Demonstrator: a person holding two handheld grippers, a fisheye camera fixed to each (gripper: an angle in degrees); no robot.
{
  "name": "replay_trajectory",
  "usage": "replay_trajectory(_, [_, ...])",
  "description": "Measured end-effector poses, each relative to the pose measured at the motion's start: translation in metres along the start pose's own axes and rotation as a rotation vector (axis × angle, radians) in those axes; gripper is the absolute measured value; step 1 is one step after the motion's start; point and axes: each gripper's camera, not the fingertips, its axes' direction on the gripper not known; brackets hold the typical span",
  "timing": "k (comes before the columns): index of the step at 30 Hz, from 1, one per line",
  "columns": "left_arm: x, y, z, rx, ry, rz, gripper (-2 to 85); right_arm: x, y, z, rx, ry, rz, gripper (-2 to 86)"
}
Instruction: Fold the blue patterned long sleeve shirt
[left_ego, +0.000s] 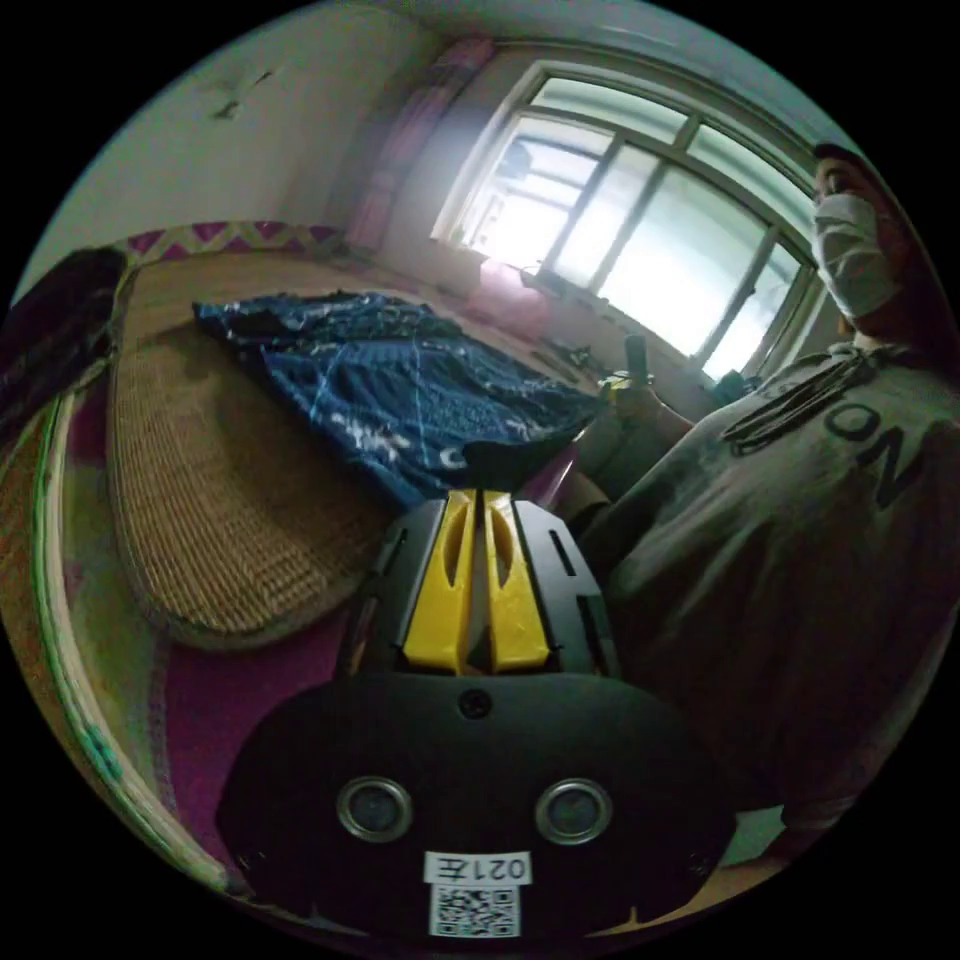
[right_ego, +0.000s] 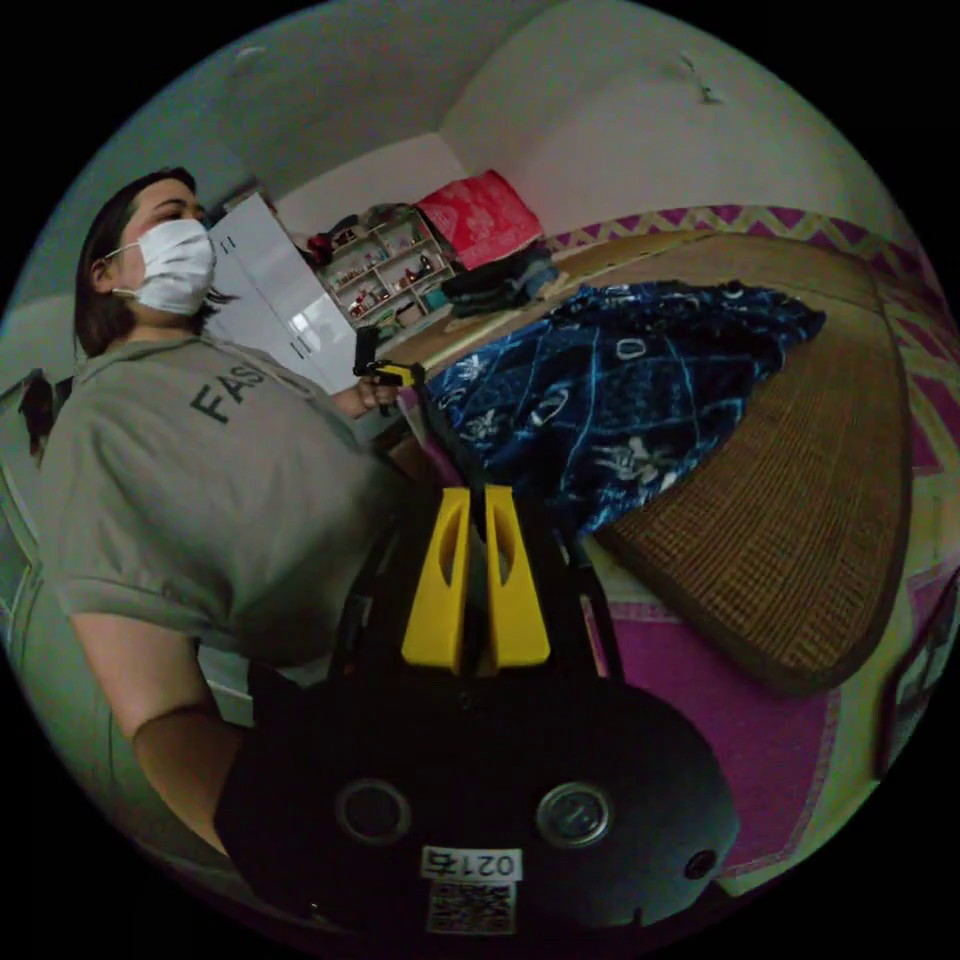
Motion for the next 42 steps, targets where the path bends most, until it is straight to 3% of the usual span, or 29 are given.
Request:
replay_trajectory(4, [0.033, 0.020, 0.004, -0.095, 0.017, 0.001, -0.8, -0.026, 0.013, 0.034, -0.112, -0.019, -0.002, 2.2])
replay_trajectory(7, [0.066, 0.015, -0.019, -0.036, 0.021, 0.112, -0.9, -0.050, -0.016, 0.029, -0.110, 0.067, -0.046, 5.5])
replay_trajectory(10, [0.075, -0.004, -0.024, 0.006, -0.116, 0.067, -0.9, -0.065, -0.086, 0.044, -0.100, 0.182, -0.100, 10.8])
replay_trajectory(14, [0.077, -0.030, 0.013, 0.005, -0.261, -0.018, -1.0, -0.066, -0.221, 0.142, -0.158, 0.394, -0.195, 9.8])
replay_trajectory(20, [0.085, -0.059, 0.080, -0.081, -0.281, -0.126, -1.0, -0.055, -0.394, 0.315, -0.229, 0.480, -0.256, 11.2])
replay_trajectory(23, [0.104, -0.069, 0.102, -0.111, -0.354, -0.119, -1.0, -0.042, -0.450, 0.378, -0.342, 0.521, -0.282, 11.3])
replay_trajectory(28, [0.132, -0.078, 0.129, -0.130, -0.388, -0.087, -1.0, -0.034, -0.495, 0.408, -0.427, 0.611, -0.314, 6.5])
replay_trajectory(33, [0.155, -0.090, 0.160, -0.176, -0.416, -0.071, -1.0, -0.038, -0.533, 0.346, -0.319, 0.617, -0.249, 1.8])
replay_trajectory(36, [0.168, -0.098, 0.178, -0.196, -0.431, -0.069, -0.9, -0.040, -0.554, 0.230, -0.095, 0.534, -0.123, 1.1])
replay_trajectory(38, [0.177, -0.104, 0.191, -0.211, -0.433, -0.070, -0.9, -0.037, -0.554, 0.106, 0.081, 0.497, -0.038, 0.9])
replay_trajectory(42, [0.189, -0.114, 0.209, -0.228, -0.432, -0.075, -0.9, -0.020, -0.524, -0.097, 0.302, 0.558, 0.129, 0.8])
